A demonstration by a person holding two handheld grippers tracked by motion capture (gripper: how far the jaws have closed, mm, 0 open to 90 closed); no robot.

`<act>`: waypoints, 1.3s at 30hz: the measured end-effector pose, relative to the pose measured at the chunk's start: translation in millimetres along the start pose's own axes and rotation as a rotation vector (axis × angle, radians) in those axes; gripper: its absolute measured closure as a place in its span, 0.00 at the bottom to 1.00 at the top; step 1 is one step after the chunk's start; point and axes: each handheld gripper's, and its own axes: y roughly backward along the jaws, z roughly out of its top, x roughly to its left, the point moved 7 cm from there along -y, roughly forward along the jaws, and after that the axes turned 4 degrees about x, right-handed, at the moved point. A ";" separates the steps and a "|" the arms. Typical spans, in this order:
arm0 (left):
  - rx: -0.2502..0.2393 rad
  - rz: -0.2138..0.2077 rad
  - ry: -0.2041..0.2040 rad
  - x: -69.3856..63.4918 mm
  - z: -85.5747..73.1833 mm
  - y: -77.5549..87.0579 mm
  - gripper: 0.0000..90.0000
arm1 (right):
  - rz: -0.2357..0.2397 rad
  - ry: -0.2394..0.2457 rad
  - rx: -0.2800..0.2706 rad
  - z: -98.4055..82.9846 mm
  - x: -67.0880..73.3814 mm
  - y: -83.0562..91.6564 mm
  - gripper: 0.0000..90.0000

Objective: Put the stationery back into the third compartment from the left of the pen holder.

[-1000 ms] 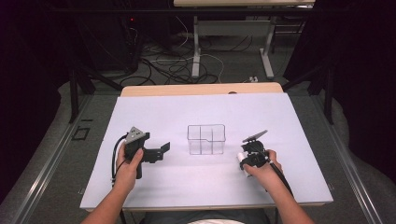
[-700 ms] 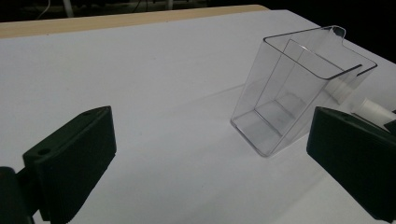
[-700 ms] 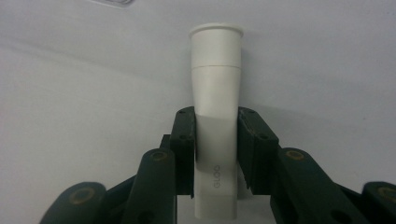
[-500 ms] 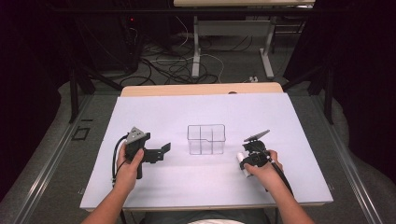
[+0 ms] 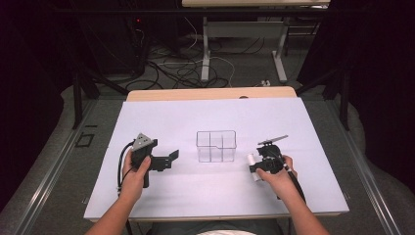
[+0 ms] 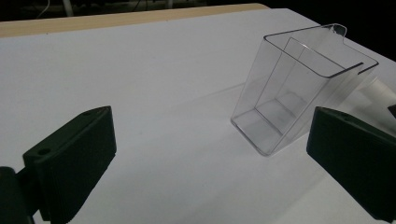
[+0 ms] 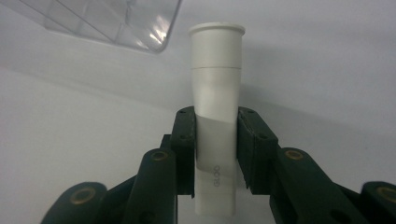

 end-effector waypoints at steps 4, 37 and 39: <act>0.001 0.001 -0.001 0.1 -0.2 -0.2 0.02 | 0.019 0.017 -0.069 5.9 3.0 6.3 0.78; -0.003 0.008 -0.010 1.7 -0.4 -0.7 0.02 | 0.021 0.148 -0.516 49.7 35.0 46.8 0.78; -0.001 0.008 -0.011 1.6 -0.5 -0.9 0.02 | 0.022 0.149 -0.527 52.0 37.5 47.9 0.78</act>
